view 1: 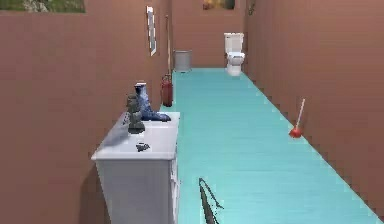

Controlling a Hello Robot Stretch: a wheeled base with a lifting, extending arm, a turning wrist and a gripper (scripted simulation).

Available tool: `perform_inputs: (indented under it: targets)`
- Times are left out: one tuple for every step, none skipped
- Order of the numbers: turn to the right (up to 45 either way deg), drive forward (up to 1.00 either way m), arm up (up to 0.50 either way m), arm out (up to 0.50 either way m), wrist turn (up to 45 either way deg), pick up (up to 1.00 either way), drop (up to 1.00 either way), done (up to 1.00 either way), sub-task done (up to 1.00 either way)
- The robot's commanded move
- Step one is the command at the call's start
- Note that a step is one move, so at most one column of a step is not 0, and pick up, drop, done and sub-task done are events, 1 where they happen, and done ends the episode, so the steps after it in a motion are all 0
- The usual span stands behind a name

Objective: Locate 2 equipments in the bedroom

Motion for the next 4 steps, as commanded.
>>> perform_inputs:
  targets:
    - [-45.0, 0.00, 0.00, 0.00, 0.0, 0.00, 0.00, 0.00, 0.00]
    - [-45.0, 0.00, 0.00, 0.00, 0.0, 0.00, 0.00, 0.00, 0.00]
    - [-45.0, 0.00, 0.00, 0.00, 0.0, 0.00, 0.00, 0.00, 0.00]
    - [-21.0, 0.00, 0.00, 0.00, 0.0, 0.00, 0.00, 0.00, 0.00]
